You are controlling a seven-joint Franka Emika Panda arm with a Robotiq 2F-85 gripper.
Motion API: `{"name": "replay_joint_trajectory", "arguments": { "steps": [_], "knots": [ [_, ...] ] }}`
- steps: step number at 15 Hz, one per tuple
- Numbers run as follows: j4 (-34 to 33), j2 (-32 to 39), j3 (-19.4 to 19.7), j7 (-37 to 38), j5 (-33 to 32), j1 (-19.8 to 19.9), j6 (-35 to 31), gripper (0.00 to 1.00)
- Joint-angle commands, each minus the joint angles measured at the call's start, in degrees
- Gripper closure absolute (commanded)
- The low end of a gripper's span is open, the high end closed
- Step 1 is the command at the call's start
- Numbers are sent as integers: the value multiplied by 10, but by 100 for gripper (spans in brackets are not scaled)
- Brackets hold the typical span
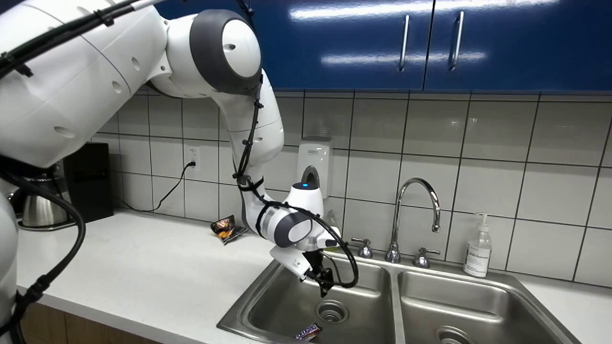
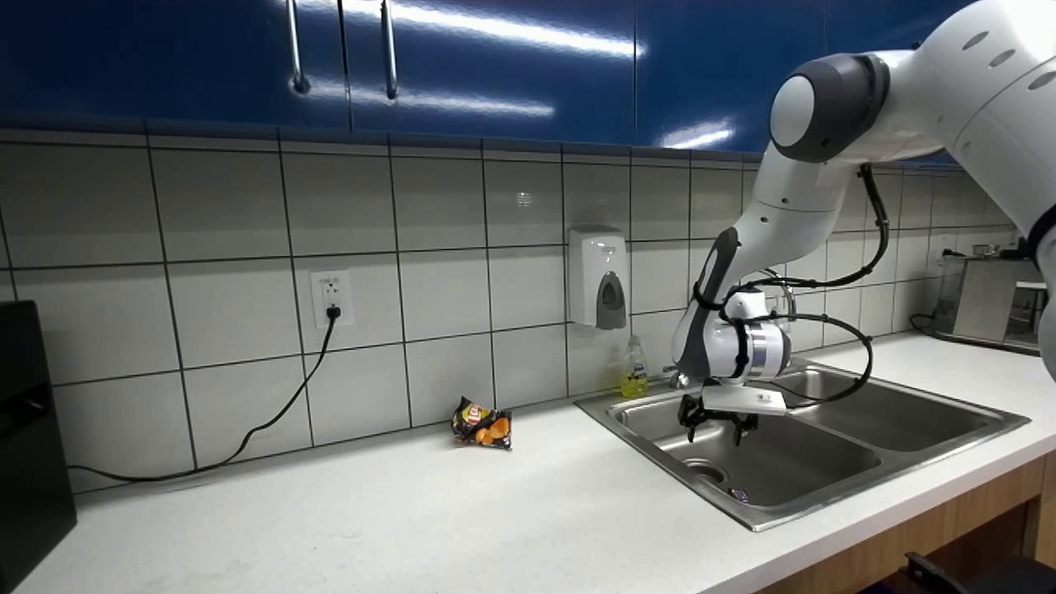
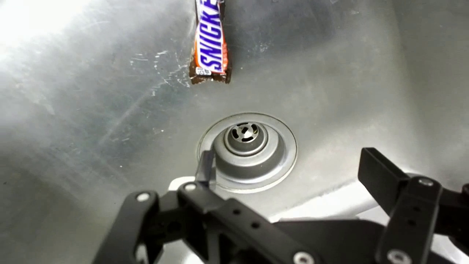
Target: Put the brown packet in the sink on the left.
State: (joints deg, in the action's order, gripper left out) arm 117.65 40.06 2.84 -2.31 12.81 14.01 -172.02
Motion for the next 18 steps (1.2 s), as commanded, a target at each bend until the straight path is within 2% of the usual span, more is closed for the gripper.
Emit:
{"name": "replay_joint_trajectory", "arguments": {
  "steps": [1,9,18],
  "knots": [
    [48,-56,22,17,-26,-21,3,0],
    [140,-154,28,-3,-77,-37,43,0],
    [261,-301,29,6,-112,-75,132,0]
  ]
}}
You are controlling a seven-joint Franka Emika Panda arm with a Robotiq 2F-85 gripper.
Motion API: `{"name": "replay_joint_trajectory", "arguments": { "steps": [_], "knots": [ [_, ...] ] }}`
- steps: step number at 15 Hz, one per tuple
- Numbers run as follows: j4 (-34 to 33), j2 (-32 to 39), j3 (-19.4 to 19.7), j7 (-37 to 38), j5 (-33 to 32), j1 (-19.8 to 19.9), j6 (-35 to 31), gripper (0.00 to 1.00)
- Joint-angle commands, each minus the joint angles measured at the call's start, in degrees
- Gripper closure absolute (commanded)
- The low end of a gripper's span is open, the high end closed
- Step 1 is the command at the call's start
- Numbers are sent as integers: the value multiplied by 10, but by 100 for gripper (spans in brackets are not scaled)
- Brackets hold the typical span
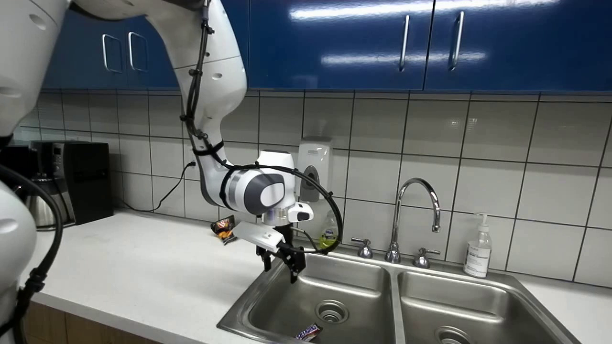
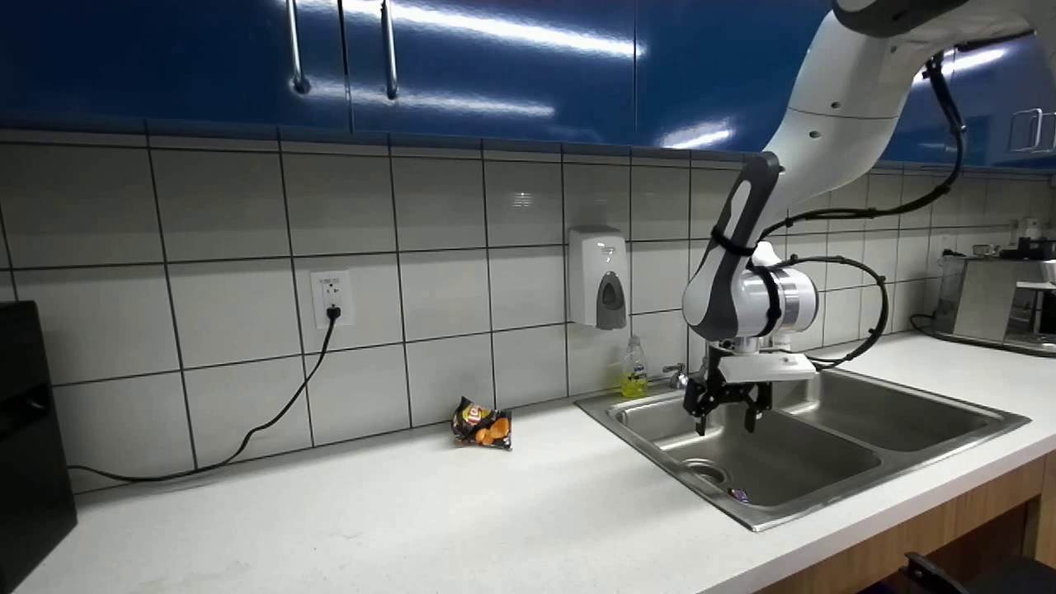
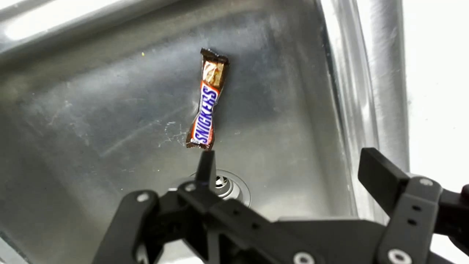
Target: Put the brown packet in the sink on the left.
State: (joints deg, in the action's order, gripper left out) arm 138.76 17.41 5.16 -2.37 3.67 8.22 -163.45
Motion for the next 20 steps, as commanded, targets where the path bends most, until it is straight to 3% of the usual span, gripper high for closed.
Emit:
{"name": "replay_joint_trajectory", "arguments": {
  "steps": [1,8,17,18,20],
  "knots": [
    [60,-91,7,11,-28,-24,59,0],
    [126,-206,-8,24,-50,-51,152,0],
    [185,-339,-29,44,-61,-52,236,0],
    [159,-284,-19,19,-42,-53,209,0],
    [170,-310,-23,22,-43,-53,222,0]
  ]
}}
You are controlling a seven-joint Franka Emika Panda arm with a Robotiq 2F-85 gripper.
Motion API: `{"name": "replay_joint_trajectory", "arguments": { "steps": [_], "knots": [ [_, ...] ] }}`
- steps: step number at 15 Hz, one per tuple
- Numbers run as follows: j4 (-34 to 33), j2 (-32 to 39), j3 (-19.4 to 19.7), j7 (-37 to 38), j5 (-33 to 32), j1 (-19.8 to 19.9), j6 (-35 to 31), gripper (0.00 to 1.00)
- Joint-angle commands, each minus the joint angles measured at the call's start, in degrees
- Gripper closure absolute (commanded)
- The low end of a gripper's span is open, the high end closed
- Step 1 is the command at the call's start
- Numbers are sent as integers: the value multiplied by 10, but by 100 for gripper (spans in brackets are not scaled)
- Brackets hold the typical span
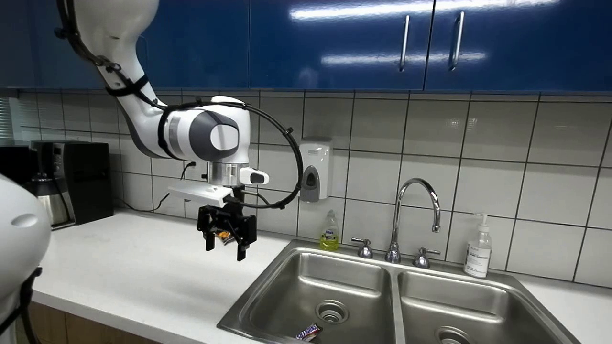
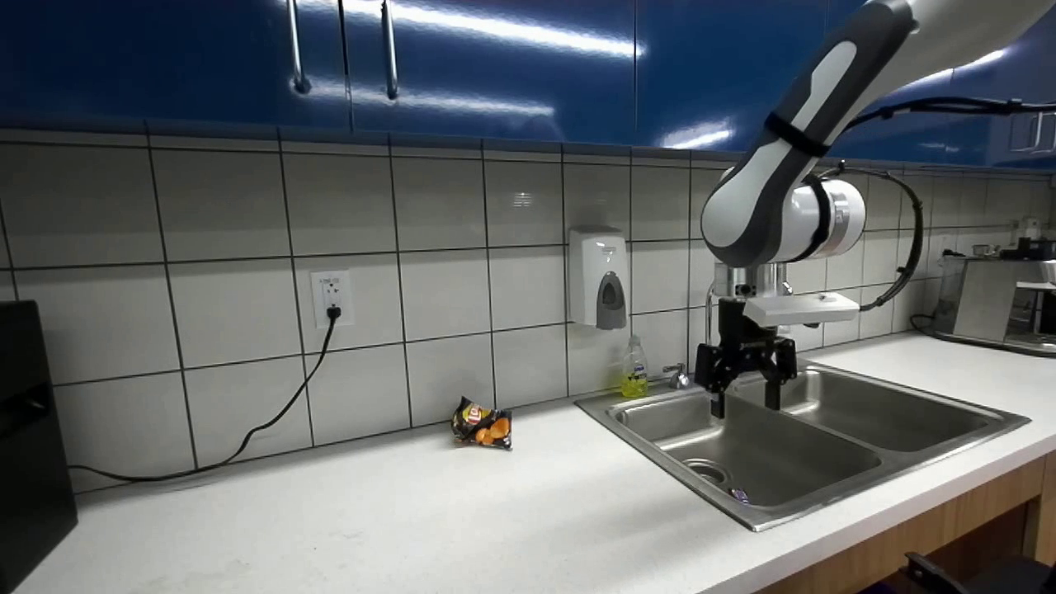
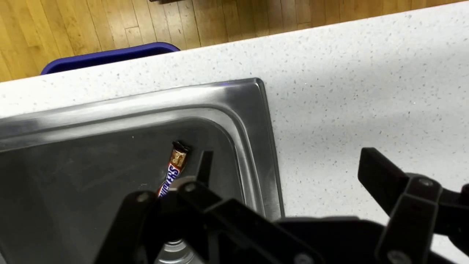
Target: Put the brown packet in the sink on the left.
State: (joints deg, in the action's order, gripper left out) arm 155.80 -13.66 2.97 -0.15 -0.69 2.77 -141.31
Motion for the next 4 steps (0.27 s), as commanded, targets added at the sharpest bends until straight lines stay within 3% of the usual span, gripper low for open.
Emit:
{"name": "replay_joint_trajectory", "arguments": {
  "steps": [1,4],
  "knots": [
    [3,-7,-1,0,0,1,3,0],
    [7,-11,-1,0,0,1,3,0]
  ]
}}
